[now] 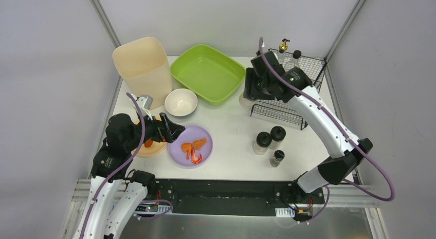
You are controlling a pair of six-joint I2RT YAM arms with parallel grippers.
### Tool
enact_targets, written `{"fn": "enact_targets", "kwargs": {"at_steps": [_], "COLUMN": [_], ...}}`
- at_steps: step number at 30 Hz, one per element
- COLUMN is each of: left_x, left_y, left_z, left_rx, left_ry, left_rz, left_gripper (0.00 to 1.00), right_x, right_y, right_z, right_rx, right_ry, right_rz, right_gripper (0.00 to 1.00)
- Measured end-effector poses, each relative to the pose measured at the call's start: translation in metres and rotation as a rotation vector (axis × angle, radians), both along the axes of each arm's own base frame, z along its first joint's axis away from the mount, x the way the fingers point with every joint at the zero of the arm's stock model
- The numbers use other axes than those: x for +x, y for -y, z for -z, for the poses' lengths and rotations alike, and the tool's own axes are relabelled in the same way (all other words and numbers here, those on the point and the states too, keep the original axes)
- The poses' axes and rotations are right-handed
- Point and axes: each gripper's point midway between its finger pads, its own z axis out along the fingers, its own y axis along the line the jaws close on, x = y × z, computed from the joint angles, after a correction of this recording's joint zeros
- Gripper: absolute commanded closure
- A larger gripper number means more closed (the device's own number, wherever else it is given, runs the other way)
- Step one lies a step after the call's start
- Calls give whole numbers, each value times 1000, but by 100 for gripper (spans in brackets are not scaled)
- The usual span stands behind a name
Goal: Clear the kitchen counter
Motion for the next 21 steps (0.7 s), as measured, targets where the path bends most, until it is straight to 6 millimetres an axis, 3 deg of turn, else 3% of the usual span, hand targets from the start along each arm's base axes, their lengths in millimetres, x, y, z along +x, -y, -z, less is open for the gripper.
{"fn": "enact_targets", "kwargs": {"at_steps": [5,8,21], "left_x": [0,0,-1], "left_y": [0,0,1], "left_z": [0,0,0], "left_rx": [0,0,-2], "left_ry": [-1,0,0], "left_rz": [0,0,5], "left_gripper": [0,0,0], "right_x": [22,33,70], "right_y": [30,45,95], "right_z": [-37,-49,-26], "right_rx": [1,-18,-100], "right_ry": [88,126,78], "right_rz": [115,173,345], "right_gripper": [77,76,77]}}
